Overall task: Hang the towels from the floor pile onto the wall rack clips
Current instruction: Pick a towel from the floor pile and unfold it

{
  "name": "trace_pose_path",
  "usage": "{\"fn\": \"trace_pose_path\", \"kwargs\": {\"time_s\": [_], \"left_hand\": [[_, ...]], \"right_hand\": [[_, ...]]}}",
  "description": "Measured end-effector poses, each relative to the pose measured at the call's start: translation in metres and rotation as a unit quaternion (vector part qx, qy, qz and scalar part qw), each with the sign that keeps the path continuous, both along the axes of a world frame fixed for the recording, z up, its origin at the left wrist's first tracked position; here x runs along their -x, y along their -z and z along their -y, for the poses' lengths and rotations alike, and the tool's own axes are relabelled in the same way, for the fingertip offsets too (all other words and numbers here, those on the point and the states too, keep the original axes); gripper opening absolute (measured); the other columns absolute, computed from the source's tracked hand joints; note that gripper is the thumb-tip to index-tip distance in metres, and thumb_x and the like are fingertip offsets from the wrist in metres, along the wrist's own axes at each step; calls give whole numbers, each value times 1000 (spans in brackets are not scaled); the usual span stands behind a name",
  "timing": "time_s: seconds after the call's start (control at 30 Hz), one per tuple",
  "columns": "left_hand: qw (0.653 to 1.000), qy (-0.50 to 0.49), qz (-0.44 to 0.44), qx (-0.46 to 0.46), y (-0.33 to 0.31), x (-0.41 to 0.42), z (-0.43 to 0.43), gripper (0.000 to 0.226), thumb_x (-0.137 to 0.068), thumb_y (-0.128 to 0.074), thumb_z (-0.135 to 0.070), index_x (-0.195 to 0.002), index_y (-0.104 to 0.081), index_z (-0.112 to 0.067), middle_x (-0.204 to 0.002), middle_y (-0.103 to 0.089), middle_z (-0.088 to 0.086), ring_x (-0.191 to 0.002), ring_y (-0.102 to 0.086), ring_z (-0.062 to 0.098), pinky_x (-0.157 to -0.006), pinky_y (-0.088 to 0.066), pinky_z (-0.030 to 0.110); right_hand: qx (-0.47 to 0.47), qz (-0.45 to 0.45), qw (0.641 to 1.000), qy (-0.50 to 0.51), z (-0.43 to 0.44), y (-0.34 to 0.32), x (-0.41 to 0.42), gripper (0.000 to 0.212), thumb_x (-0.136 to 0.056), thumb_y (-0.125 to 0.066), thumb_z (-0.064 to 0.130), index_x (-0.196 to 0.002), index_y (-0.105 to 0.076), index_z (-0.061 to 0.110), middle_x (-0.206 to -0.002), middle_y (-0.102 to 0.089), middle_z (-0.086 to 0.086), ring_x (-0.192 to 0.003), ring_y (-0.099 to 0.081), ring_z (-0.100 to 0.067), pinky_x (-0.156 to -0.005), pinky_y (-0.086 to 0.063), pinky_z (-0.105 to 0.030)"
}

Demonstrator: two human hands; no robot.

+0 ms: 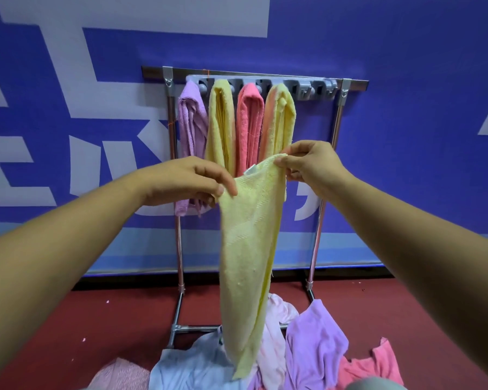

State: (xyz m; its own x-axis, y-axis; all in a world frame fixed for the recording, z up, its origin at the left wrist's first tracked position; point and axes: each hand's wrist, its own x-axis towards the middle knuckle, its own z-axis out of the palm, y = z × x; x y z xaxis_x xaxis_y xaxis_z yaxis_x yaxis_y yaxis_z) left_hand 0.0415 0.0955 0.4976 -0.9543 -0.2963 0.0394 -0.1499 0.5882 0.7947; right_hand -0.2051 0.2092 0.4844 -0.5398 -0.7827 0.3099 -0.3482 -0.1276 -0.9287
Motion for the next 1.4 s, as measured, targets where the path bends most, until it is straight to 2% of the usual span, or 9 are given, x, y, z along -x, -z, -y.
{"fn": "trace_pose_path", "kwargs": {"time_s": [0.2, 0.47, 0.6, 0.83, 0.93, 1.03, 1.13, 1.23, 1.4], "left_hand": [[996, 27, -17, 87, -4, 8, -18, 28, -96, -56, 1, -117, -67, -14, -98, -73, -9, -90, -68, 5, -81, -53, 22], [974, -70, -142, 163, -1, 17, -12, 12, -90, -69, -22, -100, -74, -25, -105, -61, -13, -102, -61, 14, -95, -52, 38], [976, -78, -148, 140, 1, 22, -16, 10, -91, -68, -19, -99, -74, -20, -94, -72, -1, -91, -67, 9, -83, -54, 27], [952, -184, -186, 159, 2, 24, -11, 15, -84, -76, -31, -92, -70, -19, -83, -71, -1, -73, -62, 0, -68, -48, 15], [956, -179, -189, 137, 3, 24, -11, 17, -84, -76, -31, -92, -70, -18, -78, -71, -4, -72, -61, -1, -67, -48, 13], [962, -167, -186, 113, 4, 23, -11, 14, -85, -75, -28, -93, -71, -18, -77, -71, -8, -74, -63, -2, -71, -49, 16], [966, -151, -162, 133, 4, 22, -11, 16, -86, -73, -31, -93, -71, -17, -83, -67, -8, -75, -60, -3, -70, -45, 14], [958, -135, -47, 250, 6, 14, -3, 22, -76, -72, -53, -75, -68, -31, -107, -50, -8, -100, -47, 4, -83, -38, 17], [952, -143, 2, 272, 8, -1, 6, 20, -73, -70, -60, -78, -66, -41, -119, -38, -8, -118, -36, 10, -97, -35, 25]], "right_hand": [[-6, -7, 1000, -4, -2, 1, -6, 27, -85, -78, 6, -102, -66, -10, -73, -63, -13, -54, -61, -16, -67, -62, -36], [-2, 31, 994, -108, -4, 0, -23, 15, -92, -63, -6, -106, -59, -3, -74, -63, -17, -65, -69, -25, -65, -59, -33], [12, 3, 991, -133, -6, -4, -31, 14, -89, -66, -7, -93, -57, 2, -70, -61, -19, -59, -65, -22, -60, -58, -31], [-27, 9, 979, -201, -3, -5, -44, 13, -96, -58, 2, -95, -69, -6, -83, -65, -25, -76, -68, -28, -77, -62, -33], [-52, -41, 977, -202, -3, -6, -48, 34, -88, -75, 18, -101, -67, -11, -84, -66, -26, -81, -65, -31, -89, -56, -49], [-57, -99, 975, -192, -4, -3, -52, 30, -87, -76, 15, -99, -68, -11, -83, -68, -28, -78, -64, -32, -86, -50, -63], [-51, -128, 975, -173, -6, -2, -56, 24, -90, -72, 11, -93, -66, -11, -84, -69, -32, -71, -64, -28, -69, -53, -47], [-61, -149, 975, -154, -8, -5, -54, 22, -91, -72, 11, -88, -65, -10, -79, -71, -26, -56, -63, -15, -46, -45, -22], [-87, -190, 968, -141, -13, -1, -49, 25, -89, -74, 19, -84, -68, -5, -72, -74, -12, -66, -64, -26, -52, -43, -28]]}}
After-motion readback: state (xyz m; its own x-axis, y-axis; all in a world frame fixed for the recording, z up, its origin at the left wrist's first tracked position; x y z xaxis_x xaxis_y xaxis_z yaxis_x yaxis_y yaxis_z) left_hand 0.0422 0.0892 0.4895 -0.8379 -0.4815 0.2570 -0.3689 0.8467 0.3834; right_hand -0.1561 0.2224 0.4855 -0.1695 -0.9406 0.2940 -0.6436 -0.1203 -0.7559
